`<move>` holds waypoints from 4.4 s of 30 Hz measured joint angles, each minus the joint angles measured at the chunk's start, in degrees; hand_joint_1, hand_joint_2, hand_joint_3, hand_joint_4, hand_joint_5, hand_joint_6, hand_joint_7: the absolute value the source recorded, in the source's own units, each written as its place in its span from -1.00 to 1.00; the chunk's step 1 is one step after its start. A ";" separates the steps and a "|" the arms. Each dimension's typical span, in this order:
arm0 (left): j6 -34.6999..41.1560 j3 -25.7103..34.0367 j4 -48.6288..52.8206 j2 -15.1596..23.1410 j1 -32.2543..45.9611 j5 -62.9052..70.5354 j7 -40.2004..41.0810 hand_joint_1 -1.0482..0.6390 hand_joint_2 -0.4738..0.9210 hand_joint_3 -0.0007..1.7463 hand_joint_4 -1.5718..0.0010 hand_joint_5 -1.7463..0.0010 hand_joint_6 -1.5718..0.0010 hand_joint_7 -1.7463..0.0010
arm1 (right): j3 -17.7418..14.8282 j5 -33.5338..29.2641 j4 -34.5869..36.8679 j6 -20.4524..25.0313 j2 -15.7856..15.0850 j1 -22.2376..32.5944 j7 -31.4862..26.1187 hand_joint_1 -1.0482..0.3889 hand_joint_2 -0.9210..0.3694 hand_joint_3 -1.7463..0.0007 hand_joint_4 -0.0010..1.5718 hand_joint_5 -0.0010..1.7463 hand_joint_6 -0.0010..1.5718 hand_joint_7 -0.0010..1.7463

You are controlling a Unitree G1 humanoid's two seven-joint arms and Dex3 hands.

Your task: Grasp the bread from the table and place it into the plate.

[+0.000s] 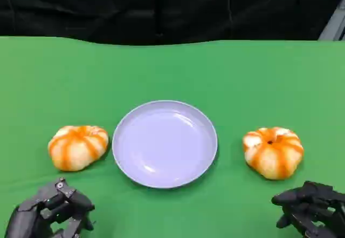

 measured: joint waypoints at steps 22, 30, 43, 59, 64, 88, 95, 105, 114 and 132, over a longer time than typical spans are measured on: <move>-0.45 0.00 0.27 -0.14 -0.21 -0.21 -0.05 0.35 0.96 -0.44 0.11 -0.73 0.08 -0.34 | -0.77 0.85 3.48 -1.67 0.04 -0.68 1.29 0.46 -1.00 0.54 -0.07 0.52 0.23 -0.35; -1.08 0.11 0.38 -0.27 -0.24 -4.13 -3.03 0.19 1.00 -0.76 0.14 -0.01 -0.08 0.60 | -1.20 1.87 4.08 -2.44 0.00 -0.61 2.51 0.47 -1.00 0.54 -0.07 0.54 0.23 -0.34; -2.61 1.69 2.05 0.89 -1.78 -6.27 -6.55 -0.26 1.00 -0.82 0.12 0.88 0.25 1.00 | -1.50 1.79 4.33 -2.44 0.00 -0.65 2.52 0.48 -1.00 0.54 -0.09 0.54 0.22 -0.34; -15.43 4.89 6.71 4.35 -7.25 5.18 -0.72 -0.47 1.00 -0.78 0.23 0.99 0.44 1.00 | -1.81 1.90 4.52 -2.44 0.00 -0.74 3.11 0.46 -1.00 0.57 -0.09 0.54 0.22 -0.34; -18.61 6.05 8.15 6.15 -10.25 13.15 4.59 -0.48 1.00 -0.79 0.26 1.00 0.43 1.00 | -1.81 1.76 4.55 -2.44 0.00 -0.70 3.05 0.47 -1.00 0.56 -0.08 0.54 0.22 -0.34; -12.03 4.76 4.35 13.46 -13.65 47.55 29.17 -0.51 1.00 -0.86 0.26 0.99 0.25 0.96 | -1.79 1.71 4.33 -2.44 0.01 -0.07 2.98 0.47 -1.00 0.54 -0.06 0.53 0.23 -0.33; -7.28 -0.15 4.38 16.27 -13.93 53.65 37.19 -0.52 1.00 -0.86 0.25 0.99 0.22 0.97 | -1.78 1.88 4.09 -2.27 0.01 0.13 3.18 0.46 -1.00 0.55 -0.07 0.53 0.22 -0.33; 0.91 -6.50 5.19 19.82 -16.13 56.73 40.20 -0.55 1.00 -0.83 0.23 0.99 0.19 0.98 | -1.76 1.92 4.02 -2.22 0.04 0.16 3.29 0.47 -1.00 0.55 -0.08 0.53 0.22 -0.34; 4.83 -11.18 9.34 21.60 -19.09 56.56 40.92 -0.57 1.00 -0.80 0.21 0.99 0.19 0.99 | -1.74 1.83 4.01 -2.23 0.06 0.16 3.10 0.47 -1.00 0.55 -0.08 0.52 0.22 -0.34; 6.26 -17.05 20.13 21.89 -25.57 55.33 41.87 -0.57 1.00 -0.79 0.19 0.99 0.21 1.00 | -1.66 1.72 4.02 -2.37 0.08 0.17 3.09 0.46 -1.00 0.56 -0.08 0.55 0.22 -0.35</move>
